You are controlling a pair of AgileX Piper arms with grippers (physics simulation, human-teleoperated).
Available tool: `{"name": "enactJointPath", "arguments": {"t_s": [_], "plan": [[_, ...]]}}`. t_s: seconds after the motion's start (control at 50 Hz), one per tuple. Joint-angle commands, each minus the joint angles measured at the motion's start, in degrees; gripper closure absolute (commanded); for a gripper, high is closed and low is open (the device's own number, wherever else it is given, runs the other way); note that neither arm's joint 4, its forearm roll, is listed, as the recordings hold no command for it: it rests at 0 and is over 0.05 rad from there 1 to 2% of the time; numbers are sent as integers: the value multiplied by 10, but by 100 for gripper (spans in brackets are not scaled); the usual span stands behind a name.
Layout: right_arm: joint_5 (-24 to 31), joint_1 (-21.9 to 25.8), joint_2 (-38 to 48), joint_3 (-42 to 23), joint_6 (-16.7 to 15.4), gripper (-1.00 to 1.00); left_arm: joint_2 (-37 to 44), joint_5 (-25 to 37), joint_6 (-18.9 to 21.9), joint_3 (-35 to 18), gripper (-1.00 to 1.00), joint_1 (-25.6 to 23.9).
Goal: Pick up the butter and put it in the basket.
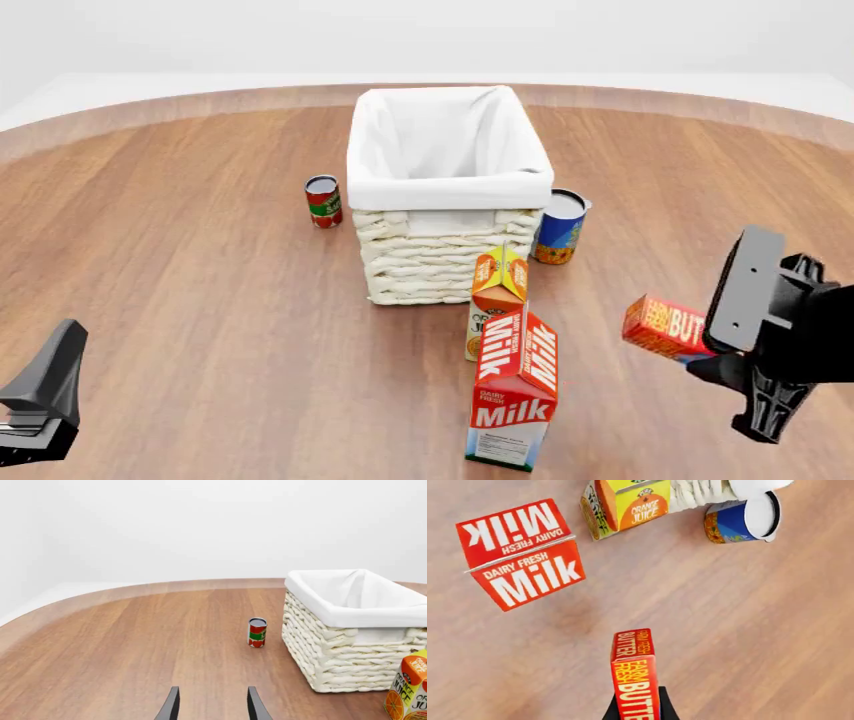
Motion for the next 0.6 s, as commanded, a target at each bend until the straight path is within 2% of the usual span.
{"name": "enactJointPath", "arguments": {"t_s": [0.02, 0.04, 0.08, 0.1, 0.16, 0.24, 0.3, 0.32, 0.36, 0.44, 0.54, 0.6], "plan": [[51, 69, -76, -121, 114, 100, 0, 0, 0, 0, -100, 0], [45, 79, -81, -132, 125, 100, 0, 0, 0, 0, -100, 0], [35, 98, -82, -162, 168, 100, 0, 0, 0, 0, -100, 0], [26, 100, -86, -165, 168, 100, 0, 0, 0, 0, -100, 0], [-3, 101, -85, -188, 197, 100, 0, 0, 0, 0, -100, 0], [-40, 101, -84, -194, 213, 100, 0, 0, 0, 0, -100, 0], [-66, 106, -79, -193, 244, 100, 0, 0, 0, 0, -100, 0], [-66, 106, -79, -192, 244, 100, 0, 0, 0, 0, -100, 0], [-73, 124, -79, -214, 292, 100, 0, 0, 0, 0, -100, 0], [-103, 127, -76, -224, 323, 100, 0, 0, 0, 0, -100, 0], [-161, 133, -58, -213, 346, 100, 0, 0, 0, 0, -100, 0], [-178, 135, -48, -214, 360, 100, 0, 0, 0, 0, -100, 0]]}}
